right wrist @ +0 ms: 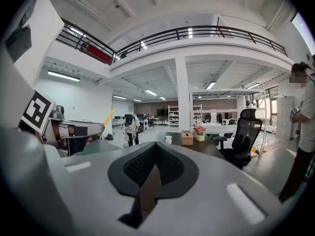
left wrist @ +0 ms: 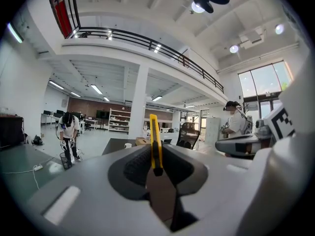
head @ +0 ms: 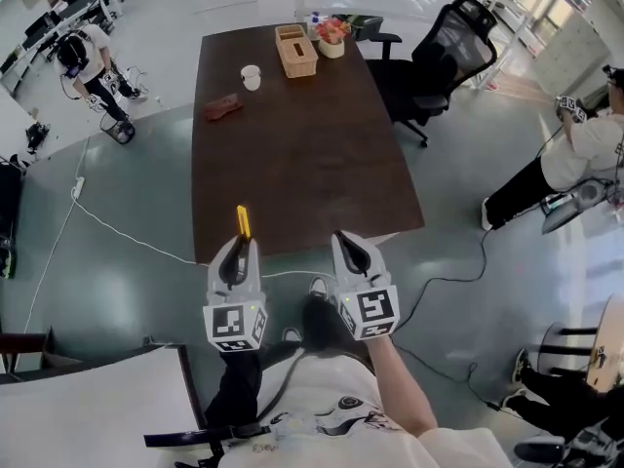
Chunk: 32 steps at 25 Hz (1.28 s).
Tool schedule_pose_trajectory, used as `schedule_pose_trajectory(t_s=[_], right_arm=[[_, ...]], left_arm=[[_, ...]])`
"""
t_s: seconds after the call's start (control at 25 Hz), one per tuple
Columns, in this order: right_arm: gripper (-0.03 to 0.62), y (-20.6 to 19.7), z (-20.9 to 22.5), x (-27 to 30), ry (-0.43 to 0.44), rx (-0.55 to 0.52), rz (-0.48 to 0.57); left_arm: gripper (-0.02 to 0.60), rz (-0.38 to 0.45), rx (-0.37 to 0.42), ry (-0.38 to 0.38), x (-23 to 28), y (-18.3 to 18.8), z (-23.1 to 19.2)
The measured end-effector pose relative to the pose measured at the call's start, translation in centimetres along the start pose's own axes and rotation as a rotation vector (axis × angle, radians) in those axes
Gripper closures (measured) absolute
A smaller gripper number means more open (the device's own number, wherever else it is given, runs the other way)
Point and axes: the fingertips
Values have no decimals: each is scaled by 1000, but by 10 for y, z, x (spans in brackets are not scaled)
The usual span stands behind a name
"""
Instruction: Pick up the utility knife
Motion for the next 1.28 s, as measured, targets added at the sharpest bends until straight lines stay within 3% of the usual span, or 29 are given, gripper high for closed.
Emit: schedule_pose_trajectory(t_s=[0.24, 0.48, 0.76, 1.04, 1.28], right_arm=[[592, -8, -28, -48, 16, -11, -10], [592, -8, -31, -84, 20, -17, -4], [592, 4, -29, -117, 47, -5, 51], [592, 7, -10, -179, 58, 5, 98], [592, -16, 9, -238, 54, 29, 67]], left_arm=[[517, -22, -33, 1, -49, -13, 18], [517, -31, -47, -13, -73, -20, 44], [517, 16, -25, 18, -97, -1, 71], [517, 52, 11, 43, -137, 11, 132], [517, 21, 12, 68, -181, -3, 179]])
Point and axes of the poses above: the fingertips, and each gripper's own axes: x forward along the fingers, z to its right, y out of its top, and after that the axes turned 15 degrees about -y, right-handed
